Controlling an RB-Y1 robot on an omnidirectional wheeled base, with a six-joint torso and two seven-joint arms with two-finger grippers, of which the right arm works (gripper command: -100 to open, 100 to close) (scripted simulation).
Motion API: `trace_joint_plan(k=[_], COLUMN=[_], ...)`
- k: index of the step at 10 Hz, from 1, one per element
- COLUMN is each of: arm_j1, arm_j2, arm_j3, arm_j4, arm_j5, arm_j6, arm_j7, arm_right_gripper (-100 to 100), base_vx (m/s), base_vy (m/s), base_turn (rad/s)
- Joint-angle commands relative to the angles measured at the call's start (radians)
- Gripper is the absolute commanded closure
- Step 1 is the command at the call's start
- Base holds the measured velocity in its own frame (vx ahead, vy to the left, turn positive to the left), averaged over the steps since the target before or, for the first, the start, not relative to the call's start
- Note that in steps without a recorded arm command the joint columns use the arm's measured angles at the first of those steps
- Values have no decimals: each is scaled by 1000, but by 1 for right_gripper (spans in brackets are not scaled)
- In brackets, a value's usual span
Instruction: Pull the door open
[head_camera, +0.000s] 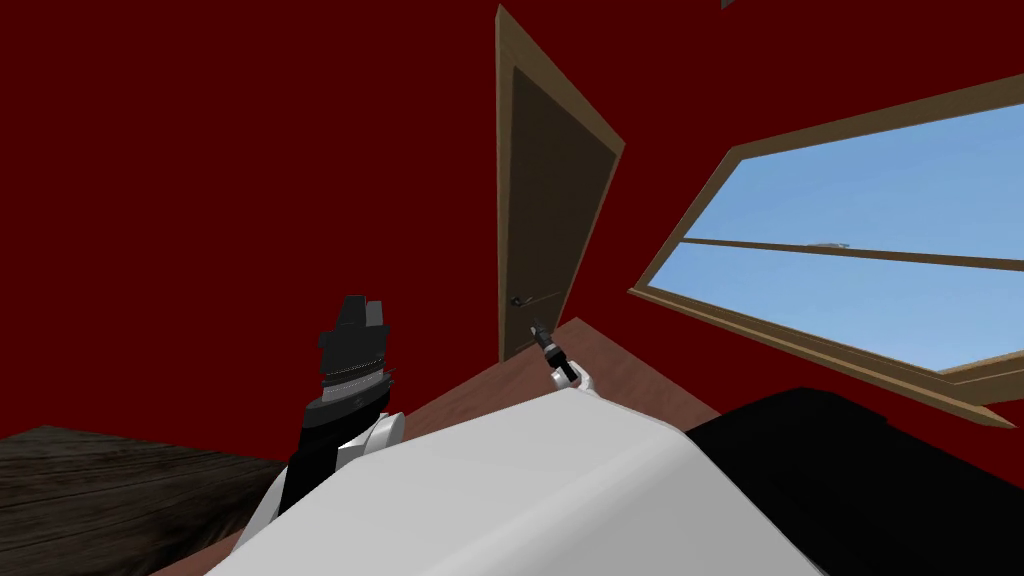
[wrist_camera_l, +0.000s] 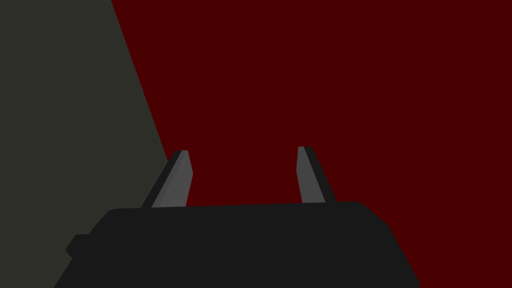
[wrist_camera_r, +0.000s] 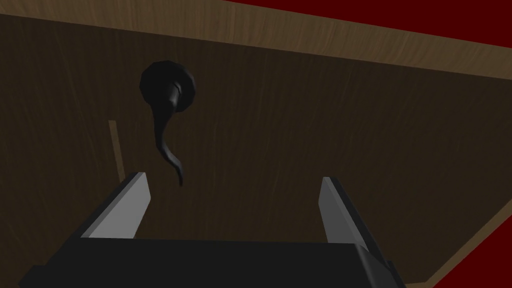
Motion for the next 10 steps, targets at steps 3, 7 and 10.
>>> trace_joint_plan(k=[3,7,10], arm_j1=[-30,-68,-87], arm_j2=[-19,-44,-57], arm_j3=[7,15,19], arm_j4=[91,195,247], arm_j5=[-7,-16,-20], arm_j6=[-14,-26,-33], arm_j7=[-21,-47,-60], arm_right_gripper=[-100,-100,-100], base_vx=[67,71,56], base_vy=[-67,-75,-48], base_turn=[101,120,63])
